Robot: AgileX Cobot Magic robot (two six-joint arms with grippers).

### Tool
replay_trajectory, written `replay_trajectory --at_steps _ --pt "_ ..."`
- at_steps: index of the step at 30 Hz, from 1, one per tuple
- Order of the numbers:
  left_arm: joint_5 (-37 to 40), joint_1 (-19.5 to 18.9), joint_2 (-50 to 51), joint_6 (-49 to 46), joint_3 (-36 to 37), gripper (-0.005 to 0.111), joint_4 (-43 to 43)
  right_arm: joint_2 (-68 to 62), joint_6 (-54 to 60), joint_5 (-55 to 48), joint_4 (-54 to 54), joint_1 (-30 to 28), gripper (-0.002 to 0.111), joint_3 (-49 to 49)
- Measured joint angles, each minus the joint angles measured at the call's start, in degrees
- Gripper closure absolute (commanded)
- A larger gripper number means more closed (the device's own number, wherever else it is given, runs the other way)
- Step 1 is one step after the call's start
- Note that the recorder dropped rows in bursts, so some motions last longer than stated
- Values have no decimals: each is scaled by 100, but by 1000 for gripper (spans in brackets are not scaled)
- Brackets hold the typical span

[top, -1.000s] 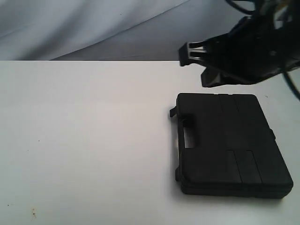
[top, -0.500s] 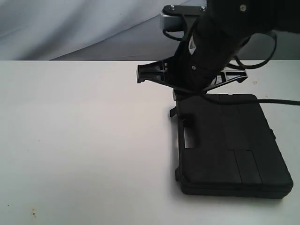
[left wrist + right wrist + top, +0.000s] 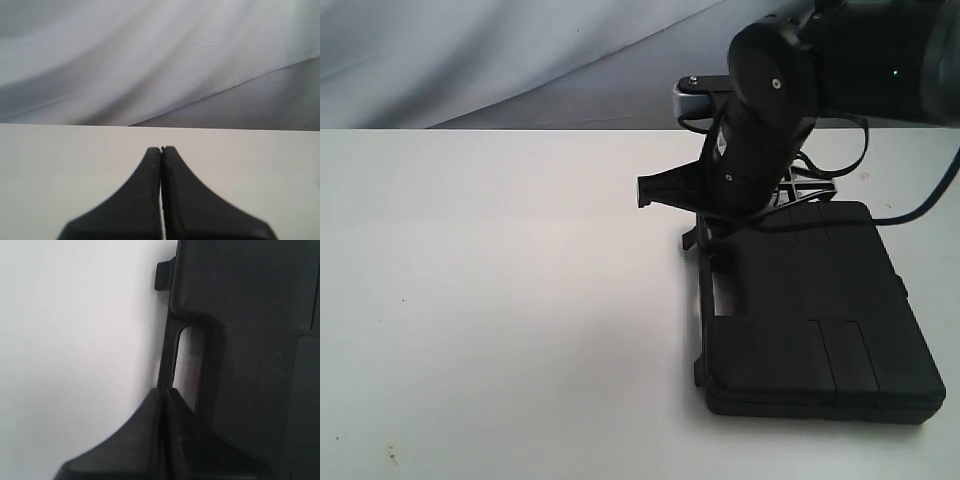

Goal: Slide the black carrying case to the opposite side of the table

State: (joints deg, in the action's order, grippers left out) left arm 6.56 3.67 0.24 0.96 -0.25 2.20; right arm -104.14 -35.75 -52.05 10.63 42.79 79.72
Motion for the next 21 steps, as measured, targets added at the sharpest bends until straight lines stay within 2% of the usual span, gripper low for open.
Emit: replay_trajectory --at_steps 12,21 --pt "0 0 0 0 0 107 0 -607 585 232 -93 -245 108 520" --pt "0 0 0 0 0 107 0 -829 431 260 -304 -245 108 546"
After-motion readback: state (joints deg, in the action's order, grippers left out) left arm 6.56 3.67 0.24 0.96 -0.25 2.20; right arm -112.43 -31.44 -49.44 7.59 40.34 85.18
